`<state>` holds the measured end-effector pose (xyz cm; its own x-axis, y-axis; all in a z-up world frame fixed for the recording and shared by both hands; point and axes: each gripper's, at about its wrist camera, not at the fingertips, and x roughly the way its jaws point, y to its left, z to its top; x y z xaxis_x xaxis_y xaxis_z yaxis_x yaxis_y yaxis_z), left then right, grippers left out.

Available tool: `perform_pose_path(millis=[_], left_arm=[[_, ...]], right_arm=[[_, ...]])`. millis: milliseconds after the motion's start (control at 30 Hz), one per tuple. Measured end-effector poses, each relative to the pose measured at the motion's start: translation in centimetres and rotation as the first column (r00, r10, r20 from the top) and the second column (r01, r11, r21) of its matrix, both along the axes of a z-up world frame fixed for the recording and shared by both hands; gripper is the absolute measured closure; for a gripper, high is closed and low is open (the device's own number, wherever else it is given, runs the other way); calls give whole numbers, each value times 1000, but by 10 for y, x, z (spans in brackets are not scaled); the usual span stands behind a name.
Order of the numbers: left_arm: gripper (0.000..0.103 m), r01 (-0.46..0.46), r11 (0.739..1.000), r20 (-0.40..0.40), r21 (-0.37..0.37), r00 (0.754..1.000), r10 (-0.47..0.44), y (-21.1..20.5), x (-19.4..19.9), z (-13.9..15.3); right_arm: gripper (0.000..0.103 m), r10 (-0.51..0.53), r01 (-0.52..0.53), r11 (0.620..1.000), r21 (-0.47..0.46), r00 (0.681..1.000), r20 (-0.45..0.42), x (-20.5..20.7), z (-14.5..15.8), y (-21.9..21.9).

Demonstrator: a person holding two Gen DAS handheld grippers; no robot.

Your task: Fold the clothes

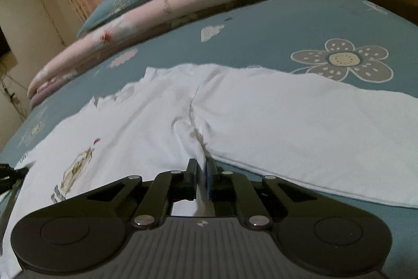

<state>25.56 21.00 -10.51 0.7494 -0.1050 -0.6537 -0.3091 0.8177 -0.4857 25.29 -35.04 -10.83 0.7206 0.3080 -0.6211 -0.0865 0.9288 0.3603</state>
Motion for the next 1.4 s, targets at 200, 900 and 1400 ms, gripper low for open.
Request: perform_pose_path(millis=[200,900,1400], left_arm=[[54,139,990,78,9,987,-139,-27,-21,37],[52,412,883,-75,224,911,-406,-126,-31,21],[55,307,835,-113,456,951,-288,-109,-47,20]], right_arm=[[65,-39,43,998,-49,996,77,-21,33,6],[44,257,-257,954,-153,966,-19,-32,19,88],[21,319,-316,855,-411,946,-63,-65,4,57]])
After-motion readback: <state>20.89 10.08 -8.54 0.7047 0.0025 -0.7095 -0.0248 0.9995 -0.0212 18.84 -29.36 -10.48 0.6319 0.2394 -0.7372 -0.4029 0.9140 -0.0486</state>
